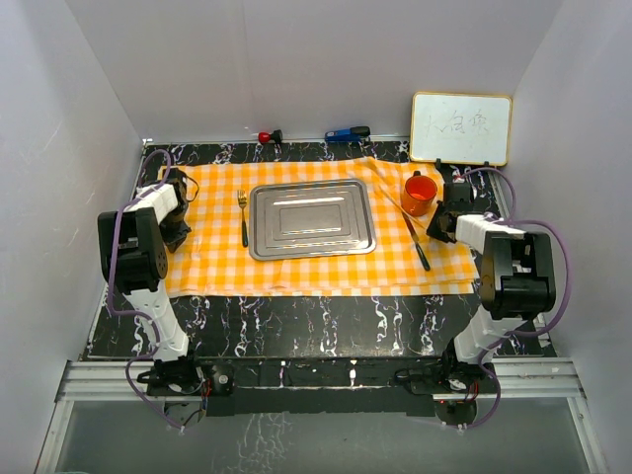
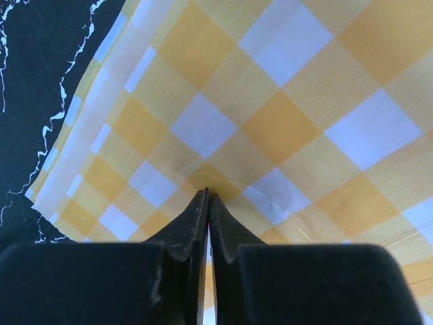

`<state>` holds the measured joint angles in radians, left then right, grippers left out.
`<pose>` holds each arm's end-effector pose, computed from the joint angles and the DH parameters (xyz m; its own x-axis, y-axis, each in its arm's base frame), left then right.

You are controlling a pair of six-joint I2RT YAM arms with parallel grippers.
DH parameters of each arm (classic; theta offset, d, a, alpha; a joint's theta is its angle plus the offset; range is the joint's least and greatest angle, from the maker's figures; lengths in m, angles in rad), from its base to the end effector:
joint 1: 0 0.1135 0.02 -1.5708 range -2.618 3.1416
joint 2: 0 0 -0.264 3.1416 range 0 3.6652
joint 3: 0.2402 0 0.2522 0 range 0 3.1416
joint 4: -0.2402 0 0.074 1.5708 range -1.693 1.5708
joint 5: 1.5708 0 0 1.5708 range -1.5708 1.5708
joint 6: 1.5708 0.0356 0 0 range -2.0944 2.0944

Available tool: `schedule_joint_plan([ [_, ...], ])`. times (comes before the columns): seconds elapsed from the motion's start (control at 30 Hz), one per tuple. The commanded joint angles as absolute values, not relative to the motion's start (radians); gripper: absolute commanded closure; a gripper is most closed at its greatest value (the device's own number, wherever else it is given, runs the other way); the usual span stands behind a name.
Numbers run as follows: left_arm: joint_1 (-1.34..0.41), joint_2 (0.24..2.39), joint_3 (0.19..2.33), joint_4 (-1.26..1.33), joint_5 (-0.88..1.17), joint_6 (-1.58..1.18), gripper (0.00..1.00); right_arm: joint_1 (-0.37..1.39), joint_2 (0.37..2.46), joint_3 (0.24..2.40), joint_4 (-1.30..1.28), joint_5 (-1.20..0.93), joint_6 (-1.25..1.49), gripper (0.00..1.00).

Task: Set the dinner table for one person
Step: Adjust the napkin at the center of the board.

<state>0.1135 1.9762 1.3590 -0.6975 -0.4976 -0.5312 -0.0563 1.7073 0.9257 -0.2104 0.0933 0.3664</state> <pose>0.3809 0.0605 0.1614 -0.7175 -0.5298 -0.4523 -0.6763 0.6855 0.2698 0.3312 -0.0220 0.1535 -0.7420 0.3991 -0.5387 0.3993 0.9085 0.1232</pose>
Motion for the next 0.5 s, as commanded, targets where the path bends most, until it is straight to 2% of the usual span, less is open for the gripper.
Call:
schedule_joint_plan([
  [0.0, 0.110, 2.000, 1.371, -0.736, -0.532, -0.545, 0.97, -0.068, 1.706, 0.860, -0.327, 0.068, 0.344, 1.00],
  [0.47, 0.111, 1.993, 1.299, -0.788, -0.586, -0.621, 0.98, -0.040, 1.650, 0.790, -0.327, -0.034, 0.357, 1.00],
])
